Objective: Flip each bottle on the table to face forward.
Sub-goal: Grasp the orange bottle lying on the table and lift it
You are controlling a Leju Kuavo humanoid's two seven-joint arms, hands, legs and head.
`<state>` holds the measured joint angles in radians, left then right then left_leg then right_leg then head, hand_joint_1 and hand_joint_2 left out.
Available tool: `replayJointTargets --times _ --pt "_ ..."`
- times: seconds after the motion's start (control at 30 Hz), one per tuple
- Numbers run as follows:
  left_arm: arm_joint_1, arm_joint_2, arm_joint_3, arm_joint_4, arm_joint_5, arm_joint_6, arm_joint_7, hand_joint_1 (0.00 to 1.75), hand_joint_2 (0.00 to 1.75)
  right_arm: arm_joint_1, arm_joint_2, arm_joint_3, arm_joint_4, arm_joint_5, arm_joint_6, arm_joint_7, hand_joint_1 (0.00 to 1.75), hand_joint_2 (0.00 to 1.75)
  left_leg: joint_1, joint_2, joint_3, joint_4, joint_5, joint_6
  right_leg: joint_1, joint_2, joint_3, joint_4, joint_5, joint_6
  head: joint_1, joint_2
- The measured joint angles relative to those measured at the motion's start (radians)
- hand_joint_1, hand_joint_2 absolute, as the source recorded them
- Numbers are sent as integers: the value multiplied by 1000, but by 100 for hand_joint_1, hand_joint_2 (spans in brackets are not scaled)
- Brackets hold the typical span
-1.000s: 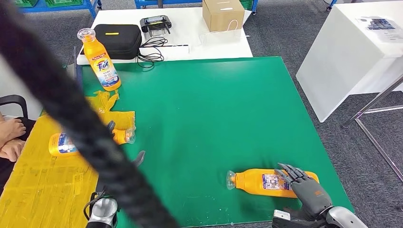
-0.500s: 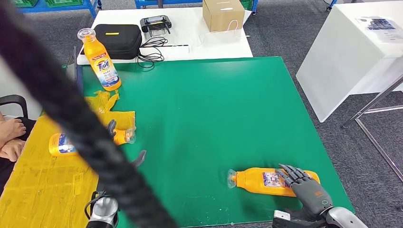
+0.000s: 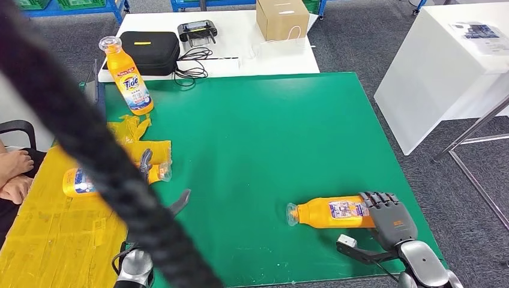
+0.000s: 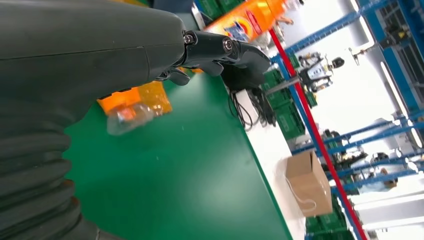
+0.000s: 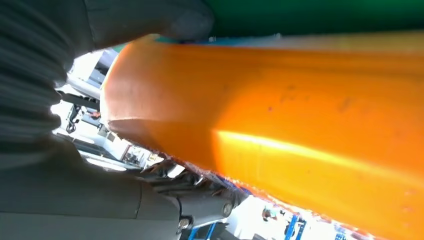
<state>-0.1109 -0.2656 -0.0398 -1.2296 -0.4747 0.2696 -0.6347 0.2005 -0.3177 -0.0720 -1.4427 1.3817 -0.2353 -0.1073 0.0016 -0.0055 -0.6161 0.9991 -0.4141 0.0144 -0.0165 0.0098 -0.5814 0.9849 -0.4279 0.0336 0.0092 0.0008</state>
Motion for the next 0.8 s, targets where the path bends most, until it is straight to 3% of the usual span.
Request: replayJointTargets --times 0.2,0.33,0.6,0.8 --pt "7 -8 -29 -13 -10 0 8 0 175 -24 24 0 41 10 -21 0 170 175 0 2 1 0 -1 0 0 1 0 0 0 0 0 0" --pt "17 -8 -41 -36 -4 -20 16 0 175 -67 66 2 74 9 -70 -4 174 175 0 2 3 0 -1 0 1 2 2 0 0 0 0 0" --pt "39 -8 -94 -78 47 -176 49 0 175 -144 243 40 91 -174 -234 -98 173 175 1 2 2 0 1 0 2 1 2 1 0 0 0 0" --pt "39 -8 -152 -88 66 -243 62 0 175 -195 367 82 87 -385 -267 -204 171 175 1 1 2 0 1 -1 2 1 2 1 0 -1 0 0"
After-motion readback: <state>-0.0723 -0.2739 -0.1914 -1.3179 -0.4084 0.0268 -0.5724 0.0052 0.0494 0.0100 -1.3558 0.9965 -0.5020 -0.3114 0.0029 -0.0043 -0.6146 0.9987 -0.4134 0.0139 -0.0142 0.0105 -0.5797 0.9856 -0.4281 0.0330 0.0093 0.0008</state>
